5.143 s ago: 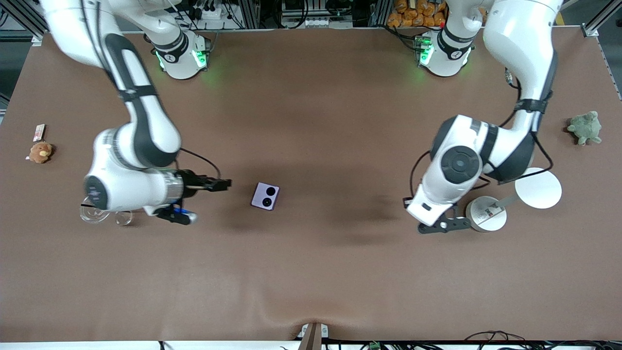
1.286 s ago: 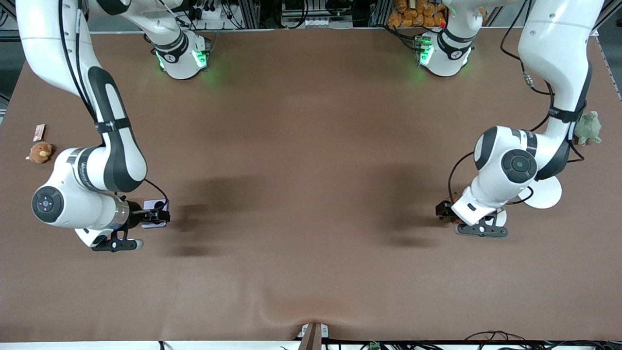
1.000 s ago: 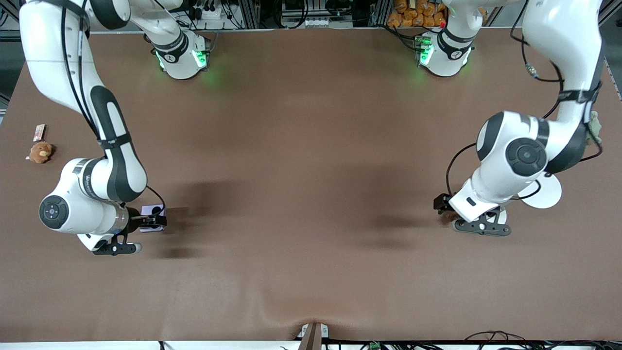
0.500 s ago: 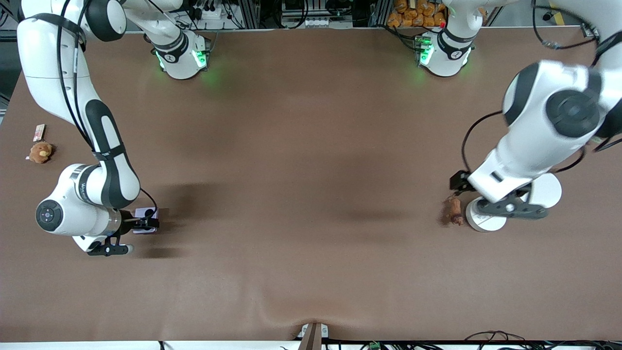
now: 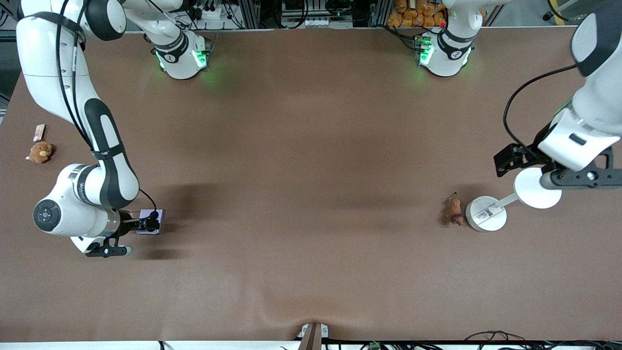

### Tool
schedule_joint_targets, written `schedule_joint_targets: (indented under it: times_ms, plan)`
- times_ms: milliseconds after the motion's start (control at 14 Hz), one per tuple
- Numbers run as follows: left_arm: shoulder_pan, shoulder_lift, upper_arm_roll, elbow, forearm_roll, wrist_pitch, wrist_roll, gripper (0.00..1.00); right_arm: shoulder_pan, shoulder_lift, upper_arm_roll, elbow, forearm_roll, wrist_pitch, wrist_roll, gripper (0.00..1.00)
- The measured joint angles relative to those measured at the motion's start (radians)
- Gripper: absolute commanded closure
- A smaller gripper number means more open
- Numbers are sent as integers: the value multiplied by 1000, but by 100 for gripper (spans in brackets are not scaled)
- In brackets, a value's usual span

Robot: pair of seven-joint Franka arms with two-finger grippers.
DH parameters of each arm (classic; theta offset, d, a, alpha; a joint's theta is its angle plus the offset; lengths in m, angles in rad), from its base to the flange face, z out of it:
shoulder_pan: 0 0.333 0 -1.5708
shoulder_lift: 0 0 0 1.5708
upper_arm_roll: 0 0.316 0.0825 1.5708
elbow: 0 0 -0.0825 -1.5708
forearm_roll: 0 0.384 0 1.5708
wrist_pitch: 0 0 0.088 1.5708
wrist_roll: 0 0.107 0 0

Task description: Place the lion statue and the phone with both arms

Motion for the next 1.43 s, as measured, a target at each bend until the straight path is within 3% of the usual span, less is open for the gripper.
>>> schedule_joint_targets:
  times_ms: [214, 429, 571, 857, 1143, 1429]
  plan:
    - [-12, -58, 32, -1, -23, -60, 41, 0, 1, -103, 2, 8, -10, -72, -3, 0]
    - [-79, -131, 153, -40, -111, -109, 62, 0, 10, -277, 7, -55, -14, -145, -2, 0]
    - [-113, -181, 198, -89, -128, -114, 74, 0, 38, -380, 13, -118, -14, -211, 35, 0]
    - [-158, -241, 203, -143, -129, -151, 70, 0, 130, -501, 21, -155, -16, -305, 198, 0]
    - [-188, -268, 218, -165, -130, -160, 67, 0, 163, -595, 20, -154, -22, -367, 239, 0]
    - [-189, -281, 240, -168, -130, -168, 67, 0, 147, -639, -2, -65, -58, -528, 241, 0]
